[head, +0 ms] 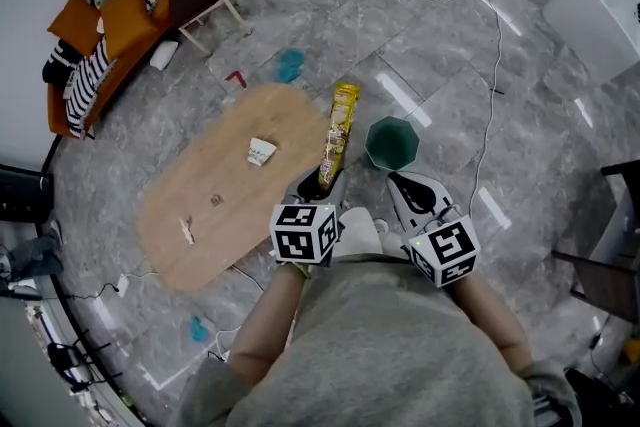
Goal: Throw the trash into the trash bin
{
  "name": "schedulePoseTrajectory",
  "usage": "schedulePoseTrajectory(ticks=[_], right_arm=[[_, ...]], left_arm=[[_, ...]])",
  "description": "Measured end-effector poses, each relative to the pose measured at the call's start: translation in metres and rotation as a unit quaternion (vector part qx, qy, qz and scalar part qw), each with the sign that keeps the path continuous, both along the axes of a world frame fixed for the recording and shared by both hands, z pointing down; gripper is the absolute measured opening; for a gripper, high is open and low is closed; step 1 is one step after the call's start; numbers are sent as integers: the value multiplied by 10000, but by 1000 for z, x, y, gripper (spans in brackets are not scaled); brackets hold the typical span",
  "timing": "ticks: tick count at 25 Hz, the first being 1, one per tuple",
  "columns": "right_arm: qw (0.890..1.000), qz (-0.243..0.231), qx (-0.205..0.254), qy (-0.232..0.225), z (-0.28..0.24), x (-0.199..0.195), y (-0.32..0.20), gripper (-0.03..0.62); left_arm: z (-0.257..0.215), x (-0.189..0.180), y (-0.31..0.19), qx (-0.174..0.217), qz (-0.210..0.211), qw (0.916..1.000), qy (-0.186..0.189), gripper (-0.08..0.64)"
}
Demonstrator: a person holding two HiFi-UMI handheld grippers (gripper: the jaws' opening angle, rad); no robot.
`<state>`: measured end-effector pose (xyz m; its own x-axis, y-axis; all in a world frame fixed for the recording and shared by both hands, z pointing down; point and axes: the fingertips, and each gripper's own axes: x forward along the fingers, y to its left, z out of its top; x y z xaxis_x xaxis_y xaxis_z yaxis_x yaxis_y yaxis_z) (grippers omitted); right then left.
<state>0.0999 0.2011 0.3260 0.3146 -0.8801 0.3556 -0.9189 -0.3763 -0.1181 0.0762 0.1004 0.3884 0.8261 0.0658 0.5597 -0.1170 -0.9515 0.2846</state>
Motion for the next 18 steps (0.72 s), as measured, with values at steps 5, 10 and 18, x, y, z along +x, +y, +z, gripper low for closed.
schedulePoseTrajectory(ticks=[5,10,18], right_arm=[[9999,161,9,-38,1,8,11,9],[9993,360,35,-84,2,14,21,9],[9980,587,15,-255,10,31,27,9]], left_arm=[[-2,13,4,28,89,10000,0,160],[1,25,9,47,204,9998,-34,160],[7,48,19,33,448,9989,-136,160]])
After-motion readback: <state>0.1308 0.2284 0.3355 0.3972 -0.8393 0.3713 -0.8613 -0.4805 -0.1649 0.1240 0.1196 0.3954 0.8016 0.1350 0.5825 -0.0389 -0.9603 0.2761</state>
